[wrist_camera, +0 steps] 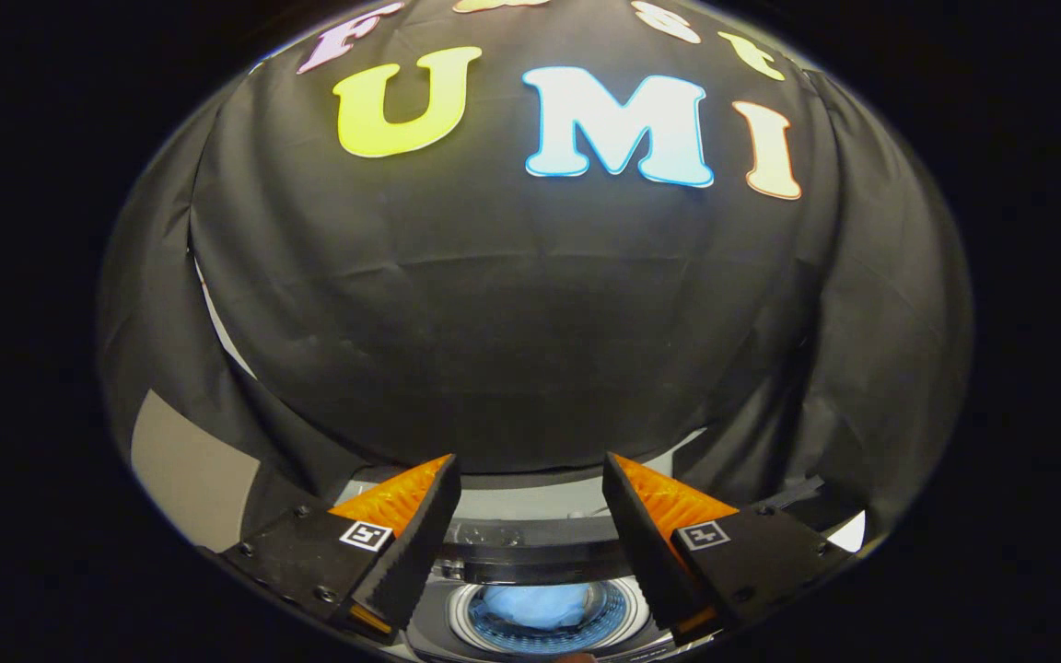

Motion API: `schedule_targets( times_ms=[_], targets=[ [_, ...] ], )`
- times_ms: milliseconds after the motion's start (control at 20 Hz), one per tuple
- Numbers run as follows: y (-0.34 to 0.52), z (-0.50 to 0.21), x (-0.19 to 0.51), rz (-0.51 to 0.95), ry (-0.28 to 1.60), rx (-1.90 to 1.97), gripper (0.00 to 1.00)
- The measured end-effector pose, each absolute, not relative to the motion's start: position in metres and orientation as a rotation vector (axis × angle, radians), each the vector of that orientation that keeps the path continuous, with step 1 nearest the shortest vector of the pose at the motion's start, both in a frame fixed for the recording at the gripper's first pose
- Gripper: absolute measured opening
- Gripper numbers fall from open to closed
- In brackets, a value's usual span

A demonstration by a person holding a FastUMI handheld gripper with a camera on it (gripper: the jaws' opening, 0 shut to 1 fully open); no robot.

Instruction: Put the clothes into the washing machine and then close the washing machine lid.

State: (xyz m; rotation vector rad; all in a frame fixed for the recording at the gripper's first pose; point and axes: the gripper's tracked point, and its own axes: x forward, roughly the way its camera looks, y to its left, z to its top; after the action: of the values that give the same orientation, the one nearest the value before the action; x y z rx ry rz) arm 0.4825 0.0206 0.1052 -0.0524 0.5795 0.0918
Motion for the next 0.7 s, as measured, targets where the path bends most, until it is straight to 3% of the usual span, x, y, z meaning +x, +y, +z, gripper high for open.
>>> schedule_targets(
  times_ms=[700],
  targets=[
    [0.019, 0.093, 0.469, 0.116, 0.534, -0.035, 0.97]
  ],
)
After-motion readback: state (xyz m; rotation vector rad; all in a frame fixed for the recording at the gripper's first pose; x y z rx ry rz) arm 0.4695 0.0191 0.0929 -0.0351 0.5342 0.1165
